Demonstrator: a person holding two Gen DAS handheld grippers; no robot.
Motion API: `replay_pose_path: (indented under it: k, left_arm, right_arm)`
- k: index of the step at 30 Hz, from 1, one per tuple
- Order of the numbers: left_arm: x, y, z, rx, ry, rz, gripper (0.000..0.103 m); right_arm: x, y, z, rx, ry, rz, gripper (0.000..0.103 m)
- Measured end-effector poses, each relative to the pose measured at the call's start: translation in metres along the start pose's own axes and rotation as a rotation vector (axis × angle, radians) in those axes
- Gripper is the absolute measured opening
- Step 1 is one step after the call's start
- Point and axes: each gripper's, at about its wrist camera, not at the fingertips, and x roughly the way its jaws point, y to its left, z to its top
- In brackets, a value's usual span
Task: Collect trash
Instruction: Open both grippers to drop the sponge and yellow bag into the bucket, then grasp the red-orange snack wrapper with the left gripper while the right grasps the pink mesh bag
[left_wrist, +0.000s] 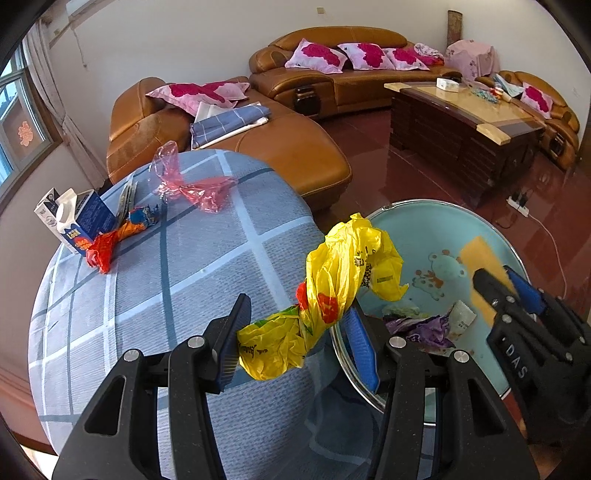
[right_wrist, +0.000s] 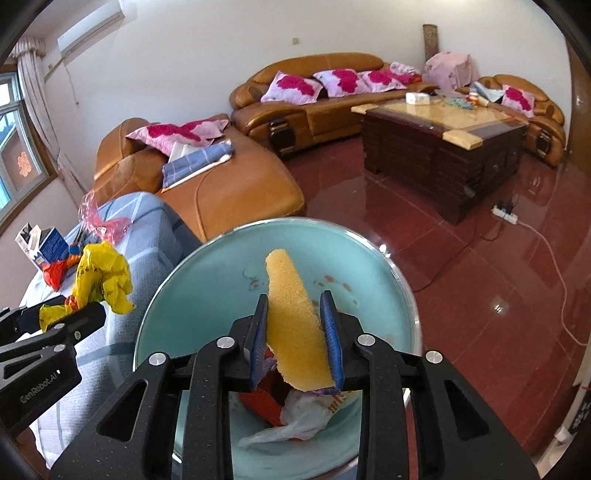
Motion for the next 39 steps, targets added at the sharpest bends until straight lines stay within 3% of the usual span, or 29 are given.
replay_pose_path:
  k: [2,14,18,25,28,30,33,39]
  left_arm:
    - [0.003,-0.002,0.001,0.001,0.008,0.001,0.051]
    - [0.016,-0.023,0.007,0.025,0.026,-0.007,0.053]
    - [0.018,-0.030,0.010,0.032,0.014,-0.015,0.071]
    - [0.009,-0.020,0.012,0.017,-0.012,0.003,0.080]
    - [0.006,-0.011,0.010,0.002,-0.014,0.019,0.087]
    - [0.004,-0.005,0.010,-0.009,-0.013,0.022,0.087]
    - [0.003,0.005,0.008,-0.023,-0.010,0.035,0.088]
    - [0.005,0.026,0.001,-0.061,0.004,0.036,0.089]
  right_arm:
    - [0.001,-0.002,0.000,0.010,-0.001,0.016,0.042]
    - [-0.021,-0.023,0.008,0.073,-0.087,-0.075,0.042]
    - [-0.028,-0.028,0.011,0.088,-0.119,-0.107,0.042]
    - [-0.034,-0.027,0.010,0.077,-0.145,-0.100,0.043]
    - [-0.038,-0.022,0.009,0.063,-0.155,-0.092,0.052]
    - [-0.039,-0.017,0.009,0.044,-0.158,-0.087,0.066]
    - [-0.039,-0.007,0.007,0.003,-0.151,-0.092,0.076]
    - [-0.036,0.006,0.004,-0.037,-0.120,-0.101,0.078]
